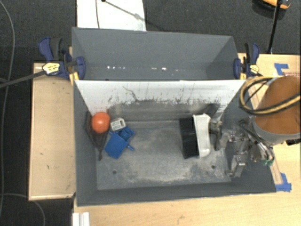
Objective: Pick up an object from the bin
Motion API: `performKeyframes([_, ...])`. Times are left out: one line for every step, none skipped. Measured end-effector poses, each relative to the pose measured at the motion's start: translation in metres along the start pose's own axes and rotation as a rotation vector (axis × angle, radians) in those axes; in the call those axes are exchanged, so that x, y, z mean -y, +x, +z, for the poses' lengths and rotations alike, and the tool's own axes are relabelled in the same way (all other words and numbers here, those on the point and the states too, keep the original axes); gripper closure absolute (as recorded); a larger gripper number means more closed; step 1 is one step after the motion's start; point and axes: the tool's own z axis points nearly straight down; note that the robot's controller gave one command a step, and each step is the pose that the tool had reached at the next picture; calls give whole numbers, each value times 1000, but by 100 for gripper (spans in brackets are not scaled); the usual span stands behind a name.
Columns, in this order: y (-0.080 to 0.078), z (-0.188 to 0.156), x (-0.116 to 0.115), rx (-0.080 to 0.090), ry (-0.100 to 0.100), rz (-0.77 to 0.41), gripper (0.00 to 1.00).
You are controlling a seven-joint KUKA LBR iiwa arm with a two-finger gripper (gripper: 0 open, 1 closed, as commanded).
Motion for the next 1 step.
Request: performKeyframes([-2,-4,-1,8,1,-5,0])
